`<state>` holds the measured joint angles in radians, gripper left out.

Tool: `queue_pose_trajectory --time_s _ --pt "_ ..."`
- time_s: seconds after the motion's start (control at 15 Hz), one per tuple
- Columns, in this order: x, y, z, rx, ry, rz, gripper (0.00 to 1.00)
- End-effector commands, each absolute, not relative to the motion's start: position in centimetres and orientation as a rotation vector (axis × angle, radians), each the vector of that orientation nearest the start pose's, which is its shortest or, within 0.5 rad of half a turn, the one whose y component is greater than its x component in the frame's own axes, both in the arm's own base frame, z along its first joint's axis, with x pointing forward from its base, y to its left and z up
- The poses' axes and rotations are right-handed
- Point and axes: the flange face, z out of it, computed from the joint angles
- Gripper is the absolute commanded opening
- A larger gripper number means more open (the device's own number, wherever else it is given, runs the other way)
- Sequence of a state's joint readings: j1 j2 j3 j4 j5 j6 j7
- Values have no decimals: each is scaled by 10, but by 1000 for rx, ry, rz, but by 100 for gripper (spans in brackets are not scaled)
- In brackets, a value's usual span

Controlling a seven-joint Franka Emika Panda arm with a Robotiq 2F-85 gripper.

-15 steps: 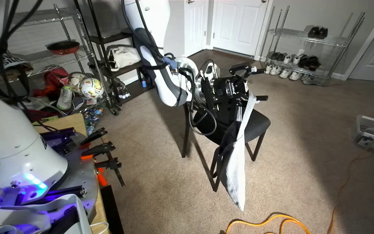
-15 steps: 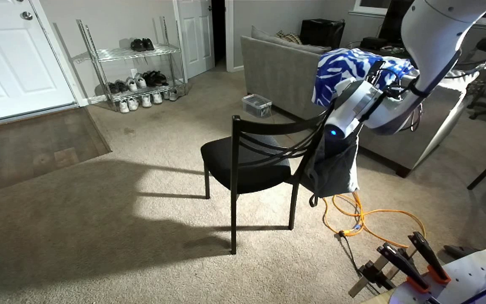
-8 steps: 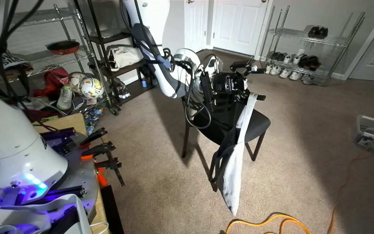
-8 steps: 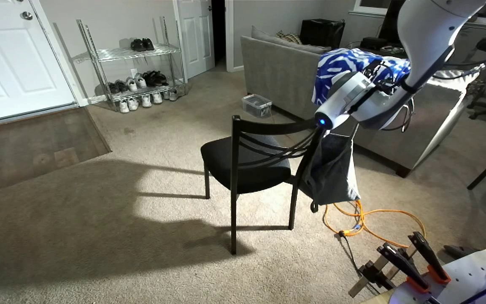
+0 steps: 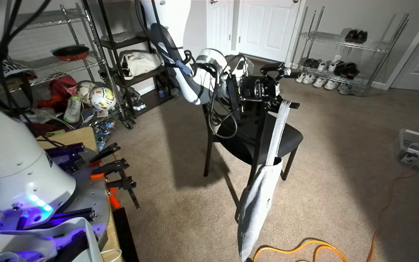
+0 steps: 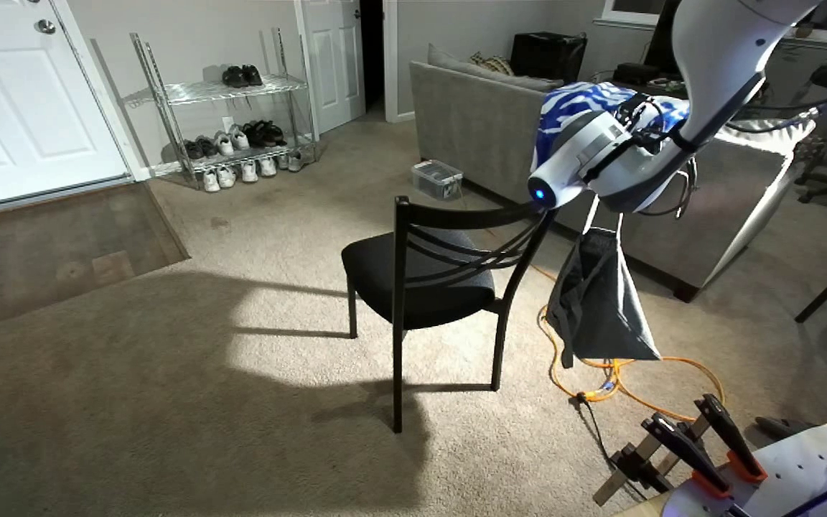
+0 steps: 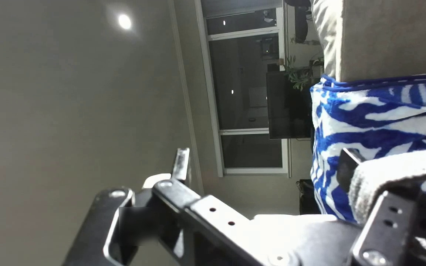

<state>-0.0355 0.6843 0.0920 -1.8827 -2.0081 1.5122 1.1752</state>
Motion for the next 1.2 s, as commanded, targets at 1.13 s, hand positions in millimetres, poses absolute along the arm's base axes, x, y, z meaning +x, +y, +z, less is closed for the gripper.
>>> queue_pose_trajectory --time_s 1.13 --pt "544 43 183 1355 284 323 100"
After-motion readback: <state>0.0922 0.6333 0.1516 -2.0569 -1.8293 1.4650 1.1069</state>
